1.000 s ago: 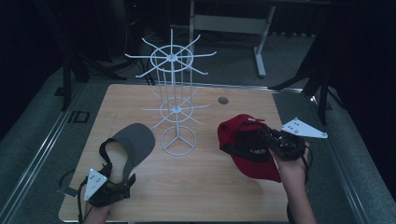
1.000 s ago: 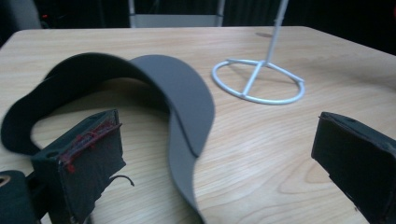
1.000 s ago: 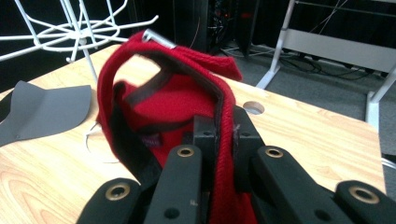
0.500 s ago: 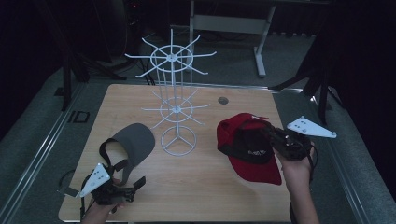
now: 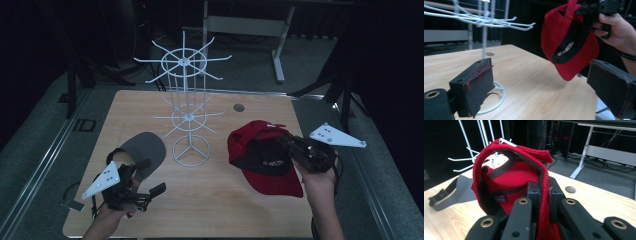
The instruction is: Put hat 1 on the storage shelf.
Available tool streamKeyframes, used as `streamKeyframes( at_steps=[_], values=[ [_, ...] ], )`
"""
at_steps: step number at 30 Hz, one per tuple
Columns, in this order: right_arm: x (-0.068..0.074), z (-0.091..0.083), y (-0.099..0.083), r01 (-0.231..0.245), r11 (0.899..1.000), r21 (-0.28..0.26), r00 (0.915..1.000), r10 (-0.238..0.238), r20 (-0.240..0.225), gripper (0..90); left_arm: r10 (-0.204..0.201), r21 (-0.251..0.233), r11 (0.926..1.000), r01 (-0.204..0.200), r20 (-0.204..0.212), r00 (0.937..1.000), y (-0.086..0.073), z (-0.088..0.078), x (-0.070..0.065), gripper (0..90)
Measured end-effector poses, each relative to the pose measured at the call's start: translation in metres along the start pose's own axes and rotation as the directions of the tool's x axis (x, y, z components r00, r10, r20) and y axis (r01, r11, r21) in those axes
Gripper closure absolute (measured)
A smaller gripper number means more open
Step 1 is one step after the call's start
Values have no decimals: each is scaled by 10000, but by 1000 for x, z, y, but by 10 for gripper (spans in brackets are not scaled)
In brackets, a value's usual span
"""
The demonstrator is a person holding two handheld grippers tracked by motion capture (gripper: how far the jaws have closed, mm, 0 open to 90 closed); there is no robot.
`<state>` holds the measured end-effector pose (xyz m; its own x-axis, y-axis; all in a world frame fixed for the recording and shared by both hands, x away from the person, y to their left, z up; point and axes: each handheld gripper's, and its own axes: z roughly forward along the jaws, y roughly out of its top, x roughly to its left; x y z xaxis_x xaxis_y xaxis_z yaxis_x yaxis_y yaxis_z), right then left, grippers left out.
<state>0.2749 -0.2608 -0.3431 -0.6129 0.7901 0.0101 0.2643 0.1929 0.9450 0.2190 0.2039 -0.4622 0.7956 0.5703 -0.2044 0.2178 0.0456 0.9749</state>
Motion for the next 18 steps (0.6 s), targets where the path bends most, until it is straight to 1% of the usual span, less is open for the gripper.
streamKeyframes(
  at_steps=[1,2,3,4,5,6,7,8,9,10,11,12,13,14,15,16,18],
  values=[
    [1,0,0,14,10000,-10,10000,-14,-47,843,-35,71,10000,33,298,9995,3,4,-1,90],
    [2,-1,0,-10,10000,-24,9999,9,-152,843,63,113,9999,-67,400,9992,5,6,-2,93],
    [3,-1,0,-13,10000,-38,9998,12,-203,843,172,266,9995,-186,544,9984,8,10,-4,99],
    [5,-1,0,48,10000,-23,9997,-48,-245,843,231,307,9992,-249,584,9980,10,13,-6,101],
    [6,-1,0,57,10000,-21,9996,-57,-265,844,387,386,9984,-411,619,9973,13,16,-8,108],
    [6,-1,1,76,10000,-32,9995,-77,-309,843,566,475,9970,-605,794,9952,15,19,-11,128],
    [7,-2,2,95,9999,-33,9994,-96,-336,843,926,583,9935,-980,883,9918,19,22,-14,137],
    [8,-3,3,114,9999,-66,9993,-116,-368,843,1105,646,9911,-1163,875,9900,22,27,-17,137],
    [9,-3,4,111,9999,-98,9990,-116,-426,843,1198,793,9888,-1260,789,9897,25,31,-19,137],
    [10,-4,5,120,9999,-118,9990,-125,-437,843,1317,794,9872,-1380,804,9880,27,34,-21,137],
    [11,-5,6,134,9998,-138,9988,-141,-469,843,1395,946,9849,-1452,641,9881,30,38,-23,138],
    [12,-6,7,172,9997,-157,9986,-180,-493,843,1465,1058,9826,-1528,648,9871,32,42,-23,138],
    [13,-7,8,233,9996,-179,9985,-242,-495,843,1530,1060,9815,-1596,678,9859,35,46,-24,138],
    [14,-7,9,244,9995,-187,9985,-253,-493,843,1575,1199,9793,-1630,536,9861,37,50,-25,138],
    [14,-7,9,244,9995,-187,9985,-253,-493,843,1575,1199,9793,-1630,536,9861,37,50,-25,138],
    [15,-8,10,225,9995,-235,9981,-238,-568,843,1637,1272,9771,-1703,604,9847,42,57,-27,138],
    [16,-9,11,228,9994,-244,9978,-243,-613,843,1732,1287,9751,-1805,659,9827,46,62,-30,139]
  ],
)
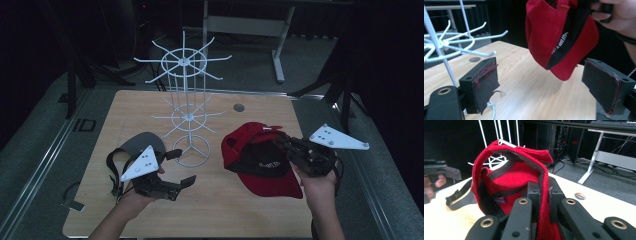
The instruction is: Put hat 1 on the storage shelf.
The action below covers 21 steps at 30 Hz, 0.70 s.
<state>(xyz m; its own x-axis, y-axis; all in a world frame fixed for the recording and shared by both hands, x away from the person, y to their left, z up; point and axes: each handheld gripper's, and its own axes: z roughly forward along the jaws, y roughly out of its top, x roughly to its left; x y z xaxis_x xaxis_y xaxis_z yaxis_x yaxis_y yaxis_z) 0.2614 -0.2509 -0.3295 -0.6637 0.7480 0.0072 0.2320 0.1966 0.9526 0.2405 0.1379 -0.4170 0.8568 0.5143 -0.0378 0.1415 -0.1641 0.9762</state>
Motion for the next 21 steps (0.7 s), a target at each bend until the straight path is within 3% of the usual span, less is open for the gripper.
streamKeyframes(
  at_steps=[5,16,17,21],
  values=[
    [4,0,2,48,10000,-27,9998,-48,-185,843,270,93,9996,-273,271,9993,10,16,-4,146],
    [12,0,7,168,9996,-242,9987,-179,-468,843,852,109,9963,-855,281,9960,33,45,-10,147],
    [14,0,9,203,9993,-301,9981,-220,-576,843,857,314,9957,-872,449,9953,37,51,-11,154],
    [15,0,9,211,9993,-310,9978,-230,-621,843,839,603,9944,-864,431,9955,43,60,-11,154]
  ],
)
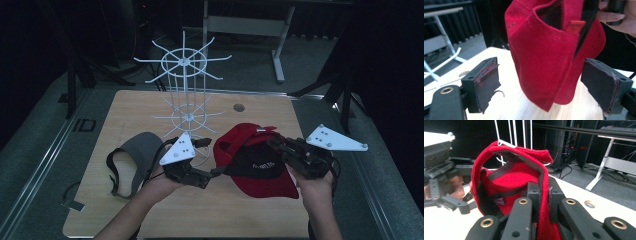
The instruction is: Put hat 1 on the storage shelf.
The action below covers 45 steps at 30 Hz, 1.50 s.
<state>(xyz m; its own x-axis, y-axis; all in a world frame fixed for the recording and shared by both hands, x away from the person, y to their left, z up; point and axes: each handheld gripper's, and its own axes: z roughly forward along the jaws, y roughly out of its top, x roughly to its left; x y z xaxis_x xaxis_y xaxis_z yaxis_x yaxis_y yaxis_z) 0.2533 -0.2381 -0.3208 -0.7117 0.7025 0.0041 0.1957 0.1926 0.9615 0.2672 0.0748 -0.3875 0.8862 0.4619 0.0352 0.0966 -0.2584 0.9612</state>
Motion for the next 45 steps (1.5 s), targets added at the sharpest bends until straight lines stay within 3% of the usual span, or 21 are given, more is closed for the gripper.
streamKeyframes(
  at_steps=[5,11,15,18,23,26,28,30,32,36,41,45],
  values=[
    [2,0,0,-6,10000,-7,9999,6,-146,843,167,30,9999,-167,52,9998,7,9,-2,165],
    [4,0,1,24,10000,-85,9995,-27,-305,843,536,-180,9984,-536,-6,9986,16,16,-5,281],
    [3,0,1,-58,9999,-135,9993,53,-358,843,500,-290,9983,-505,-181,9986,19,17,-5,472],
    [3,-1,0,-54,9999,-118,9994,50,-335,843,246,-286,9993,-259,-465,9986,23,19,-4,622],
    [3,-1,-2,-85,9999,-94,9994,81,-343,843,512,-10,9987,-516,-981,9939,31,23,-8,818],
    [2,-3,-3,-147,9998,-100,9993,143,-347,843,880,120,9961,-873,-955,9915,34,24,-12,832],
    [2,-4,-4,-143,9998,-124,9992,138,-365,843,946,21,9955,-947,-821,9921,34,24,-13,838],
    [2,-6,-5,-101,9999,-128,9992,96,-389,842,1277,-160,9916,-1287,-509,9905,33,22,-14,839],
    [2,-7,-7,-109,9999,-106,9990,104,-438,842,1441,-55,9895,-1444,-403,9887,34,21,-14,843],
    [0,-6,-12,-248,9997,68,9985,251,-491,841,1382,-219,9900,-1393,-471,9893,36,19,-13,847],
    [2,-9,-21,-354,9993,133,9964,363,-768,837,1015,-358,9940,-1034,-515,9935,44,18,-9,849],
    [2,-12,-27,-518,9986,103,9948,525,-878,828,1318,-198,9909,-1329,-495,9900,51,19,-12,850]
  ],
)
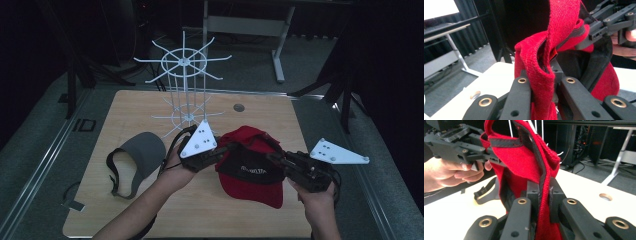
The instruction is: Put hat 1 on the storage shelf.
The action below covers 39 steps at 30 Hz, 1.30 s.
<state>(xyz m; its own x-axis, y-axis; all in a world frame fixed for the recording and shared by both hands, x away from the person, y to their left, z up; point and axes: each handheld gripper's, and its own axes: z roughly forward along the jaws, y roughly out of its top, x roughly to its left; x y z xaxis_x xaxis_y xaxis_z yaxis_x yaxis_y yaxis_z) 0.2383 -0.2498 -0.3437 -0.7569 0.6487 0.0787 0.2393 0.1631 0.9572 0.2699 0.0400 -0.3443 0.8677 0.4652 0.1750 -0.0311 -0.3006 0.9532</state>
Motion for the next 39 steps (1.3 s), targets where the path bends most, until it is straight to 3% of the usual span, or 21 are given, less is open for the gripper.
streamKeyframes(
  at_steps=[4,9,12,13,15,18,22,23,27,29,36,39],
  values=[
    [-1,-5,-9,-235,9996,-150,9994,231,-262,771,99,-92,9999,-99,5,10000,4,0,-2,851],
    [0,-8,-17,-66,9998,-192,9995,60,-319,728,-109,-178,9998,109,23,9999,9,3,-5,853],
    [1,-9,-19,-27,9999,-144,9994,22,-356,710,27,-160,9999,-26,48,10000,13,4,-8,853],
    [1,-12,-20,-4,9997,-225,9985,-9,-547,621,60,-155,9999,-60,0,10000,17,3,-10,853],
    [1,-14,-21,94,9994,-319,9975,-115,-693,550,56,-261,9996,-56,-26,10000,20,3,-9,854],
    [4,-18,-20,318,9983,-495,9952,-363,-912,479,51,-331,9994,-52,-15,10000,22,2,-9,853],
    [5,-25,-18,332,9944,-1000,9886,-474,-1430,400,54,-56,10000,-56,-263,9996,24,4,-9,853],
    [4,-28,-17,304,9930,-1139,9854,-489,-1629,394,3,-77,10000,-4,-124,9999,24,4,-9,853],
    [3,-33,-12,456,9898,-1350,9879,-647,-1410,383,184,-129,9997,-184,26,9998,22,3,-13,853],
    [0,-32,-11,547,9921,-1133,9892,-694,-1293,391,231,-302,9993,-221,327,9992,21,1,-13,852],
    [-4,-19,-7,832,9953,-492,9891,-885,-1179,477,-17,-394,9992,45,715,9974,18,-4,-9,851],
    [-3,-13,-4,1104,9928,-453,9869,-1150,-1134,486,-107,-515,9985,172,1230,9923,16,-5,-6,851]
  ],
)
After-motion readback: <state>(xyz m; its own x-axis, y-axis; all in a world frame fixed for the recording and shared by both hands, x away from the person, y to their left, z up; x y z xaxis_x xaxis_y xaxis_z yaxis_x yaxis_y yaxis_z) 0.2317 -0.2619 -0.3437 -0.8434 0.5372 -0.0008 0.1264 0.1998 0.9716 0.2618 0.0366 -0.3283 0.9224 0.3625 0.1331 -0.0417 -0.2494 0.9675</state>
